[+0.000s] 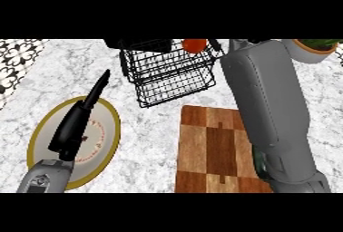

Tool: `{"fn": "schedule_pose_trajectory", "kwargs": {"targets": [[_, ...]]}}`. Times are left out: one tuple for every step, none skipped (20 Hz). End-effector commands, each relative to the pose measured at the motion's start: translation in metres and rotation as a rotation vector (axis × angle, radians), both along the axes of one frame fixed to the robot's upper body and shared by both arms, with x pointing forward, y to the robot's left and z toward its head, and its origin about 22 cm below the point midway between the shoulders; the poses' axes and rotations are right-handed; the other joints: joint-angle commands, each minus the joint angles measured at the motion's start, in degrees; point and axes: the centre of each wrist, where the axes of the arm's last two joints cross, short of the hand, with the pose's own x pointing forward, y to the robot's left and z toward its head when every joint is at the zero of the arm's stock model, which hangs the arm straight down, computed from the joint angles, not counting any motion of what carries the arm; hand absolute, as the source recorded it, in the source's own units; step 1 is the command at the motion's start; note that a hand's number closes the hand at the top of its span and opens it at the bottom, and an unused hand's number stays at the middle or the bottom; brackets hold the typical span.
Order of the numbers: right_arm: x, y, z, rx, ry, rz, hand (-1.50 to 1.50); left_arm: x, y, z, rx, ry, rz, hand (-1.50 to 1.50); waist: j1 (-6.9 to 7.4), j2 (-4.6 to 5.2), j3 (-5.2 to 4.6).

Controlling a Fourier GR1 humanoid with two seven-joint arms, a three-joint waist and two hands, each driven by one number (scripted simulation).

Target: Pick the tomato from the cutting board and place it in the tiered basket

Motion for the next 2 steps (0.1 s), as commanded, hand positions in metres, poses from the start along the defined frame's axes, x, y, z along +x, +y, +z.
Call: {"fn": "schedule_pose_trajectory", "kwargs": {"targets": [[0.0021,-0.0026,0.0099,0.168,-0.128,-0.189,-1.50,-0.0029,0.0131,-0.0005,-0.001,0.016,0.049,0.00,-2.67,-1.27,-0.04],[0.0011,-0.0092,0.0166,0.183,-0.136,-0.229,-1.50,-0.0050,0.0150,-0.0016,-0.005,0.014,0.060,0.00,-3.52,-1.56,-0.03]]}}
